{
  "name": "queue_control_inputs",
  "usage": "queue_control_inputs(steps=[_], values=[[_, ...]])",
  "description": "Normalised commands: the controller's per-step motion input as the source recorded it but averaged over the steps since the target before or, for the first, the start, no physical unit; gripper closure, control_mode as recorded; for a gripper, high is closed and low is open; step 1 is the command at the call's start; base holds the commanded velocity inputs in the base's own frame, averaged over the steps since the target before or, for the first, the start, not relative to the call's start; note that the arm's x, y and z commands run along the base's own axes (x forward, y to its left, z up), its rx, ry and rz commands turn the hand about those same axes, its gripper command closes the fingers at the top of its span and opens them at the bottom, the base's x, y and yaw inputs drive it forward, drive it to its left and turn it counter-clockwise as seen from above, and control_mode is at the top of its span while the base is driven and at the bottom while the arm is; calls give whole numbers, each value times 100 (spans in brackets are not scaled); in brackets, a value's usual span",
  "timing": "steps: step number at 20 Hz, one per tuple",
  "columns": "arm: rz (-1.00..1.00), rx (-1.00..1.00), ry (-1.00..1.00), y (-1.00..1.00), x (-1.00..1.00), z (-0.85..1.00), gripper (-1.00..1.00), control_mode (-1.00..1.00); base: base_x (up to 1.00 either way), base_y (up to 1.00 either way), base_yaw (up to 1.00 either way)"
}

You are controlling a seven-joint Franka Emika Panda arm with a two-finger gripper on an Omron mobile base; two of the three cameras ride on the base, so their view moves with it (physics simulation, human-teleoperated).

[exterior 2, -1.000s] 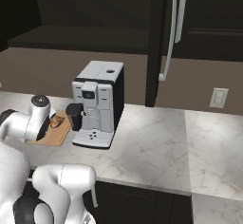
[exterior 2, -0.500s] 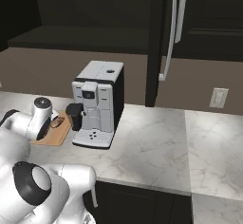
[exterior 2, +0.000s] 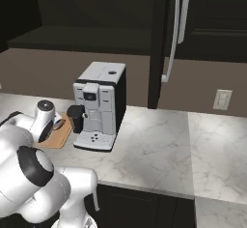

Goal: Open the cabinet, retrieve the rolling pin, and place it next to the meat on the cutting board to prepare for tenderizing.

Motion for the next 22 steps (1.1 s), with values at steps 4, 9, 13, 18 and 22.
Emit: queue_control_inputs(steps=[4,9,13,18,22], values=[[-1,0,0,0,10,-9,100,-100,0,0,0],[-1,0,0,0,13,-7,100,-100,0,0,0],[-1,0,0,0,11,-10,100,-100,0,0,0],[0,-1,0,0,15,-14,100,-100,0,0,0],[0,-2,2,0,17,-17,100,-100,0,0,0]])
